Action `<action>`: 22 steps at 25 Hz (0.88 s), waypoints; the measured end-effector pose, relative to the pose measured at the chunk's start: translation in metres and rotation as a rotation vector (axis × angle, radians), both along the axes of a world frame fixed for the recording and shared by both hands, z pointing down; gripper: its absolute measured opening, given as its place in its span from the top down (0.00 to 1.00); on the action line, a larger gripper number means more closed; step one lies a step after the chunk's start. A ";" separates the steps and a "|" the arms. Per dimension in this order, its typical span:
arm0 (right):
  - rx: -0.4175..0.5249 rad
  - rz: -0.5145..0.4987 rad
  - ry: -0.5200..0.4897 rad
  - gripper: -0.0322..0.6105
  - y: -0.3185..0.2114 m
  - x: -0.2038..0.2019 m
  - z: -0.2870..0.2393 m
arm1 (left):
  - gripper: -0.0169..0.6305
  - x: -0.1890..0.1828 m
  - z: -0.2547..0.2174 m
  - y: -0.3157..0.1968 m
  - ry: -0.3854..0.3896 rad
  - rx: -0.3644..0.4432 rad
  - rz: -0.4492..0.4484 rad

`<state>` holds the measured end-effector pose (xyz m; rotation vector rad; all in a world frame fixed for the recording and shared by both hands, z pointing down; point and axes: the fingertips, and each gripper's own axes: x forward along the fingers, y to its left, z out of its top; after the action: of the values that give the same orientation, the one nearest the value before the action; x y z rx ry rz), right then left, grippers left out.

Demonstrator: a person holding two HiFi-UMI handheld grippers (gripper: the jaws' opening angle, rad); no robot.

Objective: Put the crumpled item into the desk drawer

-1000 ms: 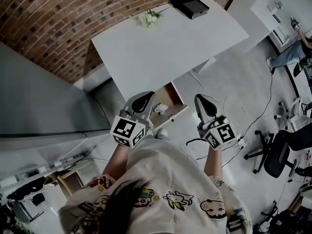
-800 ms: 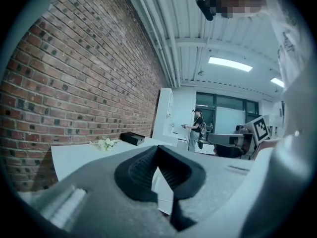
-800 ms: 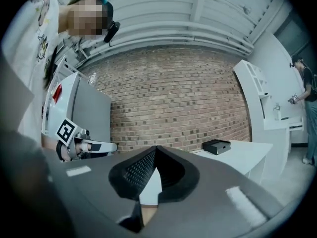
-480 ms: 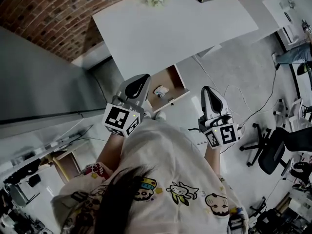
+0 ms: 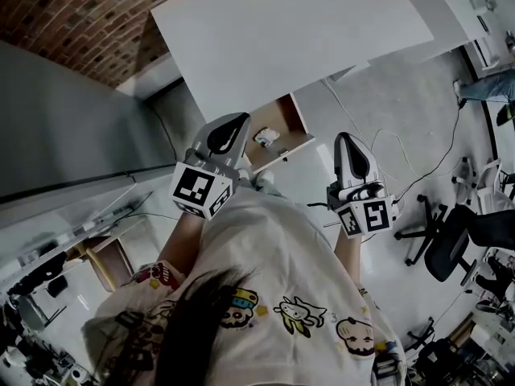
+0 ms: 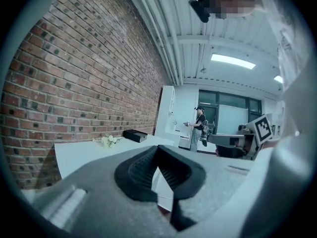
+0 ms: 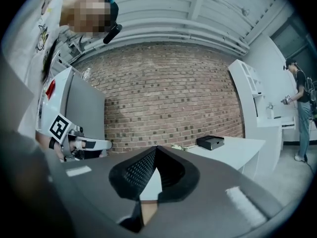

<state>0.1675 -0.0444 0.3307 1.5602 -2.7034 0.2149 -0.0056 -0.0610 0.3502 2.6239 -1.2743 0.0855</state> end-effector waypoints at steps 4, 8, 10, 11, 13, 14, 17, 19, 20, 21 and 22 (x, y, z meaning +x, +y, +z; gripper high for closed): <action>-0.012 -0.001 -0.002 0.94 -0.002 0.000 0.004 | 0.98 -0.001 0.002 -0.001 0.002 -0.004 -0.006; -0.017 -0.008 0.000 0.94 -0.004 -0.003 0.004 | 0.98 -0.002 0.004 -0.002 -0.004 -0.008 -0.003; -0.019 -0.014 0.004 0.94 -0.005 -0.005 0.004 | 0.98 -0.003 0.005 -0.001 -0.003 -0.009 -0.005; -0.019 -0.016 0.004 0.94 -0.005 -0.005 0.004 | 0.98 -0.002 0.005 -0.001 -0.003 -0.010 -0.005; -0.019 -0.019 0.002 0.94 -0.006 -0.005 0.003 | 0.98 -0.001 0.004 0.000 -0.001 -0.010 -0.005; -0.019 -0.020 0.000 0.94 -0.006 -0.005 0.003 | 0.98 -0.001 0.004 0.000 0.000 -0.010 -0.005; -0.025 -0.023 -0.005 0.94 -0.007 -0.006 0.003 | 0.98 -0.002 0.006 0.000 -0.003 -0.014 -0.007; -0.029 -0.028 -0.008 0.94 -0.007 -0.008 0.004 | 0.98 -0.002 0.007 0.001 -0.005 -0.016 -0.007; -0.031 -0.031 -0.009 0.94 -0.006 -0.008 0.004 | 0.98 -0.002 0.007 0.001 -0.005 -0.016 -0.007; -0.033 -0.034 -0.011 0.94 -0.006 -0.008 0.005 | 0.98 -0.002 0.007 0.002 -0.005 -0.016 -0.008; -0.036 -0.037 -0.012 0.94 -0.006 -0.009 0.005 | 0.98 -0.002 0.008 0.002 -0.004 -0.015 -0.008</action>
<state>0.1586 -0.0500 0.3360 1.5036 -2.7181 0.2717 -0.0075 -0.0590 0.3577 2.6065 -1.2807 0.0988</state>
